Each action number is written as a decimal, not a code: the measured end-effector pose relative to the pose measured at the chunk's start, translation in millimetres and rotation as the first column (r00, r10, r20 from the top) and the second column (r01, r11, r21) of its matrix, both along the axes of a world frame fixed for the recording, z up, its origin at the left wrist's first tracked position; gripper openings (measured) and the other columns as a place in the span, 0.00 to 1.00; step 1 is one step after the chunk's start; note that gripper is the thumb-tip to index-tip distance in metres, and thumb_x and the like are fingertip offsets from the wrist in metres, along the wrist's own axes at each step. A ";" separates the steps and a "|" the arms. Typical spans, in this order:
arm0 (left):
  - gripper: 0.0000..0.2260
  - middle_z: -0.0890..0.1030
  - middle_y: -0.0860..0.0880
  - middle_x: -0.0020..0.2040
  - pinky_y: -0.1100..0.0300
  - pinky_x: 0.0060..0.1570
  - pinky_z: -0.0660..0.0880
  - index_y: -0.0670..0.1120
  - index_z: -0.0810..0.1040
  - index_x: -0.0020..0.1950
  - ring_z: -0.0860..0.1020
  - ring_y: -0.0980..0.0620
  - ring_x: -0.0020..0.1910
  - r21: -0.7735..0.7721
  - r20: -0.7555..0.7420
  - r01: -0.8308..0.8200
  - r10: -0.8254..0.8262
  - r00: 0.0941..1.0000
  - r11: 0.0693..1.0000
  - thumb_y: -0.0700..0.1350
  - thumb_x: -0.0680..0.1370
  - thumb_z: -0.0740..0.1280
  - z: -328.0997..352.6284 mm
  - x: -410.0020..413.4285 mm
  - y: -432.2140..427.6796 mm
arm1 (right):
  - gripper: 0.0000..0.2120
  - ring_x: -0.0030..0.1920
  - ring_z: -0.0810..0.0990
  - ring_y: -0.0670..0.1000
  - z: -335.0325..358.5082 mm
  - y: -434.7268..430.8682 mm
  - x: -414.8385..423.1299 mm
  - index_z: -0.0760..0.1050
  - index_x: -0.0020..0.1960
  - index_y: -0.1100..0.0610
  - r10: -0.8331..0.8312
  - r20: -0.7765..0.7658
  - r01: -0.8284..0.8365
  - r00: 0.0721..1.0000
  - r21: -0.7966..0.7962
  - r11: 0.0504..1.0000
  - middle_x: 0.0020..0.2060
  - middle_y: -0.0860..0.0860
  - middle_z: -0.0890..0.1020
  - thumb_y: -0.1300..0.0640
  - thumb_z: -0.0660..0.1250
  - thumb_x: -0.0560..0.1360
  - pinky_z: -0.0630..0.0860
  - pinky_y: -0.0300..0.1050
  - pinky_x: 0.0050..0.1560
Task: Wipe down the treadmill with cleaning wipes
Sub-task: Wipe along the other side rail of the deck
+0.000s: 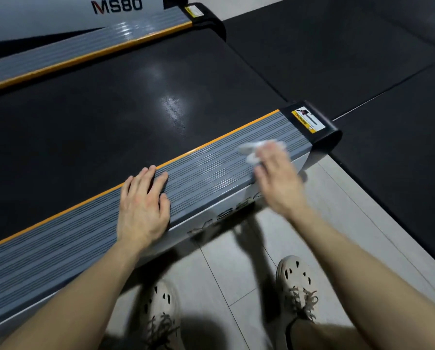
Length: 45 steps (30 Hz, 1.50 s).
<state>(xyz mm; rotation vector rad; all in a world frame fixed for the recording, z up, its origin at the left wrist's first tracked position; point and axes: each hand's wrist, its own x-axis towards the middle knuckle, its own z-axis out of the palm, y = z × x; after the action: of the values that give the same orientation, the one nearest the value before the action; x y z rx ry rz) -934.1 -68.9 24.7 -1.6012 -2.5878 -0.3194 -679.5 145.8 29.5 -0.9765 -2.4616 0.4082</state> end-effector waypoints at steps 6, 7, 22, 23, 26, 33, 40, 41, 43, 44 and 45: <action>0.24 0.73 0.41 0.78 0.40 0.81 0.60 0.47 0.77 0.75 0.69 0.41 0.79 -0.040 -0.045 -0.011 0.009 0.999 0.999 0.49 0.81 0.57 0.4 -1.2 0.8 | 0.29 0.85 0.58 0.55 -8.1 -80.2 -37.0 0.67 0.81 0.60 0.252 0.061 -0.251 0.966 -0.032 0.968 0.81 0.56 0.67 0.44 0.59 0.86 0.54 0.59 0.85; 0.22 0.76 0.41 0.75 0.40 0.80 0.61 0.47 0.79 0.71 0.71 0.41 0.77 -0.034 -0.059 -0.019 0.017 0.998 0.999 0.49 0.80 0.57 3.1 0.4 4.4 | 0.31 0.85 0.55 0.54 -9.8 -91.5 -33.4 0.64 0.83 0.61 0.373 0.129 -0.378 0.919 0.009 0.926 0.84 0.56 0.63 0.44 0.59 0.87 0.53 0.57 0.85; 0.22 0.72 0.46 0.80 0.42 0.81 0.60 0.50 0.73 0.78 0.67 0.45 0.81 0.033 0.015 0.007 -0.008 1.000 0.999 0.56 0.88 0.57 -9.9 51.9 116.3 | 0.27 0.85 0.56 0.61 -18.8 54.4 30.0 0.61 0.83 0.65 -0.093 0.240 0.032 0.966 0.246 0.969 0.83 0.60 0.63 0.50 0.51 0.90 0.55 0.63 0.83; 0.22 0.72 0.46 0.80 0.42 0.81 0.60 0.49 0.73 0.79 0.67 0.45 0.80 0.037 0.016 0.004 -0.005 1.000 0.999 0.57 0.87 0.57 -10.7 51.0 116.7 | 0.28 0.85 0.56 0.61 -13.5 78.9 34.1 0.61 0.83 0.65 -0.245 0.221 0.209 0.944 0.173 0.962 0.83 0.61 0.62 0.48 0.49 0.89 0.54 0.62 0.84; 0.23 0.73 0.47 0.79 0.42 0.80 0.62 0.49 0.74 0.77 0.69 0.46 0.78 0.047 0.025 0.004 -0.005 1.000 0.999 0.56 0.86 0.57 -7.4 51.8 115.1 | 0.34 0.86 0.50 0.55 -0.6 68.5 8.0 0.55 0.85 0.62 -0.174 0.259 0.181 0.950 -0.002 0.984 0.86 0.58 0.55 0.41 0.46 0.88 0.43 0.53 0.86; 0.22 0.74 0.48 0.78 0.43 0.80 0.61 0.50 0.75 0.77 0.70 0.48 0.77 0.052 0.028 0.000 -0.001 1.000 0.999 0.56 0.85 0.57 -3.6 52.8 115.7 | 0.38 0.85 0.54 0.55 -2.1 110.3 -10.6 0.59 0.85 0.54 -0.102 0.248 0.115 0.963 -0.038 0.993 0.84 0.50 0.61 0.33 0.36 0.85 0.56 0.57 0.83; 0.21 0.74 0.48 0.78 0.43 0.79 0.62 0.49 0.75 0.76 0.70 0.47 0.76 0.056 0.029 -0.007 0.005 1.000 0.998 0.55 0.86 0.59 -3.0 53.0 116.8 | 0.34 0.86 0.42 0.46 7.0 106.3 -22.4 0.46 0.87 0.54 0.147 0.364 -0.138 0.920 -0.053 0.989 0.87 0.50 0.48 0.37 0.44 0.87 0.38 0.50 0.85; 0.21 0.74 0.48 0.78 0.43 0.80 0.62 0.50 0.75 0.76 0.70 0.48 0.76 0.051 0.027 -0.013 0.012 1.000 0.999 0.55 0.86 0.59 -2.8 53.5 116.2 | 0.35 0.86 0.41 0.47 14.6 115.4 -26.8 0.46 0.87 0.55 -0.005 0.376 0.046 0.926 -0.101 0.994 0.87 0.51 0.47 0.36 0.43 0.87 0.36 0.50 0.85; 0.22 0.74 0.48 0.78 0.43 0.79 0.63 0.50 0.75 0.76 0.70 0.47 0.76 0.053 0.027 -0.018 0.017 0.999 0.998 0.55 0.85 0.58 -2.7 53.2 115.9 | 0.35 0.86 0.44 0.50 18.9 103.6 -39.0 0.48 0.87 0.56 0.057 0.362 -0.010 0.930 -0.129 0.992 0.87 0.52 0.50 0.37 0.47 0.87 0.36 0.47 0.84; 0.22 0.74 0.48 0.78 0.42 0.79 0.63 0.50 0.75 0.76 0.70 0.47 0.76 0.053 0.031 -0.011 0.009 0.999 0.999 0.55 0.85 0.58 -2.4 53.6 116.8 | 0.35 0.86 0.45 0.50 16.8 84.8 -41.3 0.49 0.87 0.55 0.208 0.363 -0.180 0.908 -0.110 0.977 0.87 0.51 0.51 0.37 0.49 0.87 0.37 0.47 0.84; 0.22 0.74 0.48 0.78 0.42 0.79 0.63 0.50 0.75 0.76 0.70 0.47 0.76 0.053 0.034 -0.008 0.007 0.999 0.999 0.55 0.85 0.58 -2.2 53.8 117.4 | 0.36 0.86 0.44 0.48 7.7 70.0 -39.9 0.49 0.87 0.54 0.326 0.362 -0.316 0.873 -0.090 0.945 0.87 0.50 0.50 0.35 0.48 0.87 0.38 0.47 0.85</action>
<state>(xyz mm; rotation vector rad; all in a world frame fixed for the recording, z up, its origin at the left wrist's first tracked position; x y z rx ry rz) -880.3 48.5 22.5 -1.5822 -2.5865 -0.4142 -719.4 215.8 37.1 -0.7009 -2.9907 0.3926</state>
